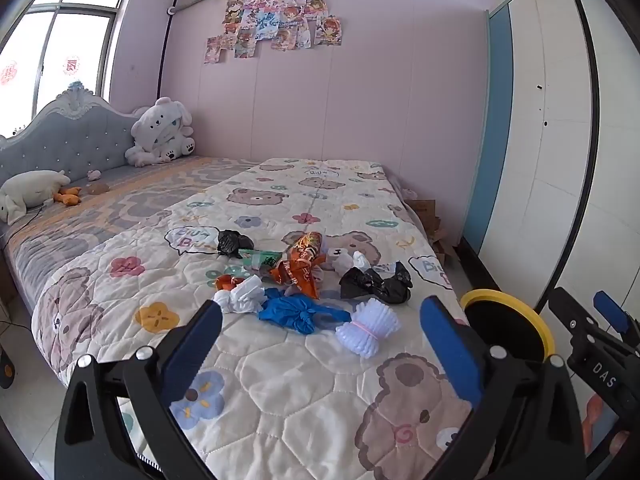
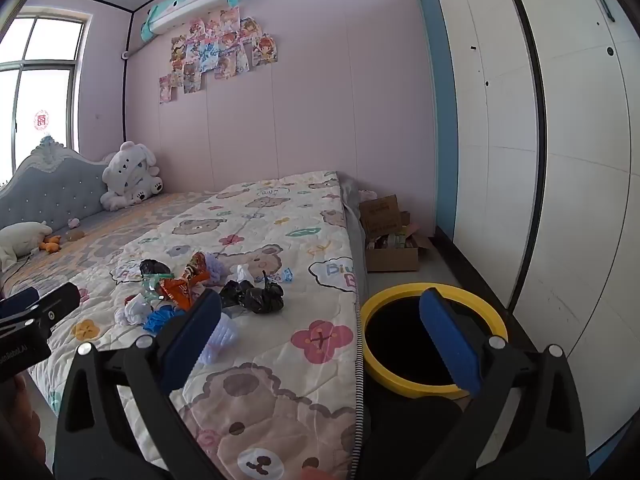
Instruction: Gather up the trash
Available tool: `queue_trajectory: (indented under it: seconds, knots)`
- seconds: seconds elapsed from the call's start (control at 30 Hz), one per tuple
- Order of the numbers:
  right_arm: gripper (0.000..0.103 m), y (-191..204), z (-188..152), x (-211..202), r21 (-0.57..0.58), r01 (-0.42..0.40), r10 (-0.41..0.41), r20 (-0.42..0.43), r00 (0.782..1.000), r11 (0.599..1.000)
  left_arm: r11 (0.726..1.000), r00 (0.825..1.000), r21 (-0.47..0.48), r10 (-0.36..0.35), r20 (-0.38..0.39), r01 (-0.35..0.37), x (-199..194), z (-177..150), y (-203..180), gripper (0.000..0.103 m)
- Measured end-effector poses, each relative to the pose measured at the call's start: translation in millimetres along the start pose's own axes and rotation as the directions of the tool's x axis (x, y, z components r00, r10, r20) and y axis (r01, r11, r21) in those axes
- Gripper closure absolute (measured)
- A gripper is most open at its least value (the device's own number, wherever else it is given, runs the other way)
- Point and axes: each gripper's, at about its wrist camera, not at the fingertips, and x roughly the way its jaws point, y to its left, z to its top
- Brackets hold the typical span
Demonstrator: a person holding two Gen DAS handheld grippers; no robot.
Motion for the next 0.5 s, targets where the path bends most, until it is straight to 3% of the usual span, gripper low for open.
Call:
queue_trajectory:
  seconds: [0.5]
  knots:
    - [0.007, 0.8, 0.1, -0.1, 0.003, -0.001, 0.001, 0.000, 1.000, 1.000, 1.000, 1.000, -0.002, 0.000, 0.014, 0.000, -1.4, -0.4, 0.1, 0.007]
